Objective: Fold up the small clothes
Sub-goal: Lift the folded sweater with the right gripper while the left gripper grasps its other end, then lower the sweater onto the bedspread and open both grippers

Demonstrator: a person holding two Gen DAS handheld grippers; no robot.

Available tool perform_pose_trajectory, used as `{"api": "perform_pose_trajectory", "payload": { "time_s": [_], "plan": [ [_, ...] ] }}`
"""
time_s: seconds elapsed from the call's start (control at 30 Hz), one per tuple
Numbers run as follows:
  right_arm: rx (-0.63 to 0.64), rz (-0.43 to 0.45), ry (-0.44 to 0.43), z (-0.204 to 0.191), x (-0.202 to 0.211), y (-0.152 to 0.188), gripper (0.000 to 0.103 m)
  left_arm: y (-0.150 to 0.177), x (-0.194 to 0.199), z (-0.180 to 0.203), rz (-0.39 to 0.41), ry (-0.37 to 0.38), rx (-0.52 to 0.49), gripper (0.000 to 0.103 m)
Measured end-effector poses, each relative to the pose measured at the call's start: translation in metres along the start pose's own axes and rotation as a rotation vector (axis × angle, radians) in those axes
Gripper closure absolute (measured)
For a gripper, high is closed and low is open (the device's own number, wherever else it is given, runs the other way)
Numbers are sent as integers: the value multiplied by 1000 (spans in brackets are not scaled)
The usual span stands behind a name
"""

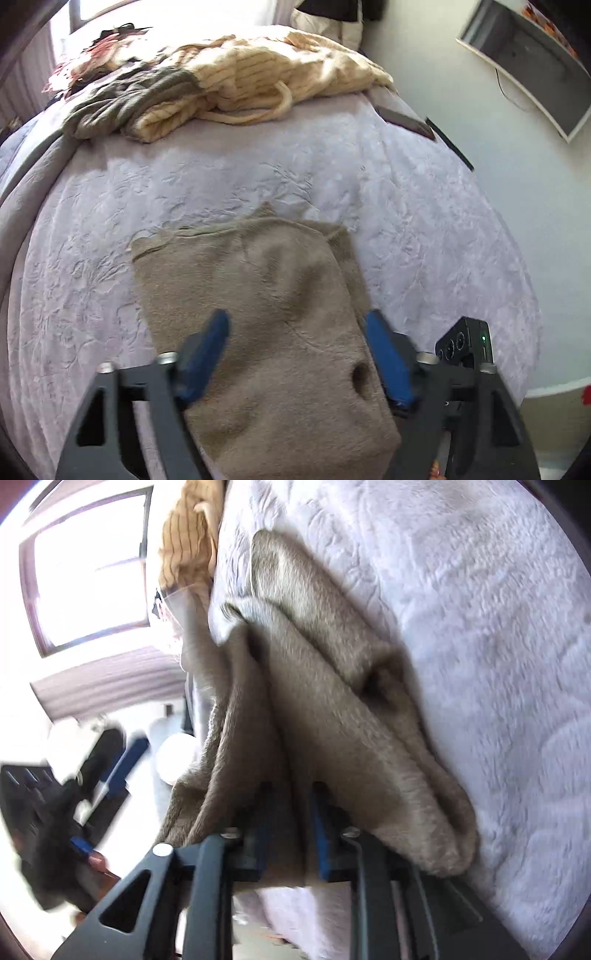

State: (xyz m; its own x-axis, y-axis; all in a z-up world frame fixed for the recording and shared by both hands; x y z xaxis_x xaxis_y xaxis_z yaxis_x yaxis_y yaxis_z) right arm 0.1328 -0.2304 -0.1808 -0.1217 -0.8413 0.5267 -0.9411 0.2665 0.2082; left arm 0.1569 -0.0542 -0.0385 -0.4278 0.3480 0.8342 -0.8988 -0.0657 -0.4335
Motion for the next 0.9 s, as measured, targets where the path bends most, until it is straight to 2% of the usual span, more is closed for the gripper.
{"api": "perform_pose_trajectory", "payload": {
  "time_s": [0.03, 0.1, 0.13, 0.2, 0.33, 0.4, 0.47, 0.57, 0.73, 0.77, 0.8, 0.83, 0.9],
  "plan": [
    [-19, 1, -20, 1, 0, -1, 73, 1, 9, -14, 48, -10, 31, 11],
    [-54, 9, -56, 5, 2, -2, 71, 5, 14, -37, 64, -59, 68, 11],
    [-71, 15, -76, 6, 3, -1, 71, 9, 13, -51, 52, -98, 90, 11],
    [-106, 30, -129, 10, 7, 2, 64, 21, 5, -74, 6, -129, 134, 11],
    [-150, 55, -227, 8, 14, 2, 53, 57, -9, -114, -53, -159, 242, 11],
    [-157, 52, -263, 5, 13, -3, 44, 71, -13, -126, -70, -162, 283, 11],
    [-138, 31, -262, -2, 9, -11, 43, 81, -15, -131, -70, -145, 310, 11],
    [-24, 9, -187, -33, 3, -28, 43, 86, -16, -137, -49, -147, 319, 11],
    [273, -65, 98, -90, -23, -56, 44, 85, -26, -138, -49, -138, 310, 11],
    [322, -68, 162, -98, -29, -60, 58, 84, -28, -138, -52, -136, 312, 11],
    [378, -72, 236, -105, -34, -60, 89, 82, -31, -137, -55, -134, 313, 11],
    [437, -63, 319, -112, -38, -61, 89, 81, -32, -135, -53, -130, 313, 11],
    [566, -29, 359, -132, -36, -55, 89, 79, -31, -130, -39, -125, 303, 11]
  ]
}}
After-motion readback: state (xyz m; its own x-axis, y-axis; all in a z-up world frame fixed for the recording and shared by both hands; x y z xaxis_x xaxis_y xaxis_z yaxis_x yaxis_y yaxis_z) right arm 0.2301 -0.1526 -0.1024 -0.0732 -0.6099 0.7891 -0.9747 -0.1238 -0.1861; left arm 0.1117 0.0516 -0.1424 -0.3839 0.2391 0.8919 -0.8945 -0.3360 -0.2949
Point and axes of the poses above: each gripper's, at about its wrist camera, not at the fingertips, and x roughly against the way its jaws point, z to its right, y to its underside, the point moved 2 cm from there along -x, roughly the way its jaws point, and after that the axes turned 9 degrees about y, right-handed, at the moved point
